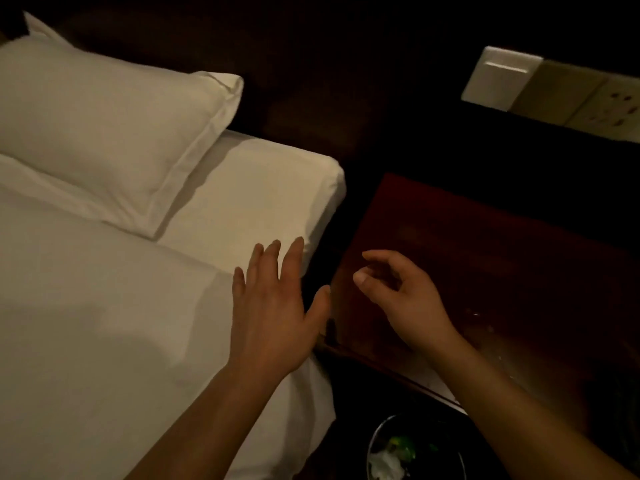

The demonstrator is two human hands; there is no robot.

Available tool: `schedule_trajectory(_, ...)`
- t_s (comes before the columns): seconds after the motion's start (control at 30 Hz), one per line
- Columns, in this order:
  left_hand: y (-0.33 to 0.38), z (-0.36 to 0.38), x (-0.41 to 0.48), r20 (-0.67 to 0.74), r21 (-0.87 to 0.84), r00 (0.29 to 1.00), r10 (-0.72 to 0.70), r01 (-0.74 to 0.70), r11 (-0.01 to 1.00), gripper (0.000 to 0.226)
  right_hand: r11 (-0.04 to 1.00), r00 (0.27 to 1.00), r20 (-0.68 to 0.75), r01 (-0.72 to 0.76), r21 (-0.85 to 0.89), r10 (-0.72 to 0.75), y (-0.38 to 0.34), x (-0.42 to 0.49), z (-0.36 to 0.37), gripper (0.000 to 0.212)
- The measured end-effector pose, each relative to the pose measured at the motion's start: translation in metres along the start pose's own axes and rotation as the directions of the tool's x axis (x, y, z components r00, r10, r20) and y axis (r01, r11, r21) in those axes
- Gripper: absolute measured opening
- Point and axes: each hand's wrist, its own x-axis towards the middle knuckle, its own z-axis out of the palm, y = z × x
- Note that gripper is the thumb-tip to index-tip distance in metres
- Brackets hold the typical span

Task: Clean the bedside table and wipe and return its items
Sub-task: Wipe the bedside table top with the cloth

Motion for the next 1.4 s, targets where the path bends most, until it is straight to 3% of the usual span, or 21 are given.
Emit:
schedule_trajectory(0.27, 0.068, 0.037, 0.022, 0.055, 0.036, 0.991, 0.121, -0.123, 0.992, 0.073, 0.998, 0.996, -0.07, -0.05, -0.033, 0.048, 0.035, -0.013, -0.088, 0.034)
schedule_trajectory(0.47, 0.09, 0.084, 0.035, 0.164, 0.035, 0.967, 0.194, -0.202, 0.979, 0.076, 0.995, 0.973, -0.218, -0.092, -0.036, 0.082, 0.055, -0.028, -0.143, 0.031)
schedule_trajectory(0.7, 0.084, 0.144, 0.058, 0.329, 0.177, 0.881, 0.341, -0.412, 0.894, 0.071, 0.94, 0.845, -0.525, -0.255, -0.226, 0.103, 0.088, -0.086, -0.225, 0.031)
schedule_trajectory(0.77, 0.083, 0.162, 0.065, 0.365, 0.199, 0.849, 0.381, -0.471, 0.859, 0.068, 0.823, 0.798, -0.595, -0.399, -0.404, 0.095, 0.1, -0.105, -0.241, 0.029)
schedule_trajectory(0.83, 0.082, 0.18, 0.069, 0.405, 0.205, 0.829, 0.385, -0.493, 0.846, 0.064, 0.612, 0.768, -0.633, -0.549, -0.569, 0.101, 0.117, -0.121, -0.252, 0.04)
schedule_trajectory(0.9, 0.08, 0.197, 0.069, 0.414, 0.194, 0.838, 0.357, -0.464, 0.864, 0.064, 0.438, 0.731, -0.661, -0.657, -0.614, 0.169, 0.134, -0.131, -0.253, 0.054)
schedule_trajectory(0.97, 0.074, 0.21, 0.066, 0.39, 0.211, 0.854, 0.345, -0.447, 0.869, 0.064, 0.359, 0.687, -0.674, -0.723, -0.591, 0.273, 0.15, -0.136, -0.252, 0.062)
schedule_trajectory(1.03, 0.068, 0.219, 0.063, 0.342, 0.249, 0.866, 0.364, -0.457, 0.854, 0.065, 0.382, 0.674, -0.678, -0.733, -0.563, 0.293, 0.167, -0.138, -0.254, 0.052)
schedule_trajectory(1.13, 0.067, 0.222, 0.065, 0.302, 0.276, 0.876, 0.375, -0.457, 0.845, 0.065, 0.437, 0.651, -0.73, -0.73, -0.525, 0.208, 0.184, -0.134, -0.269, 0.027)
schedule_trajectory(1.2, 0.068, 0.221, 0.062, 0.298, 0.27, 0.881, 0.368, -0.448, 0.853, 0.066, 0.525, 0.62, -0.753, -0.726, -0.444, 0.221, 0.183, -0.132, -0.281, 0.02)
schedule_trajectory(1.27, 0.07, 0.22, 0.06, 0.282, 0.268, 0.888, 0.362, -0.436, 0.859, 0.066, 0.588, 0.644, -0.735, -0.685, -0.431, 0.211, 0.181, -0.138, -0.29, 0.012)
schedule_trajectory(1.3, 0.07, 0.22, 0.061, 0.28, 0.267, 0.891, 0.357, -0.429, 0.863, 0.067, 0.602, 0.698, -0.697, -0.631, -0.488, 0.166, 0.183, -0.143, -0.293, 0.01)
schedule_trajectory(1.4, 0.072, 0.22, 0.06, 0.261, 0.25, 0.895, 0.362, -0.425, 0.87, 0.066, 0.562, 0.868, -0.49, -0.445, -0.697, 0.08, 0.203, -0.157, -0.293, 0.039)
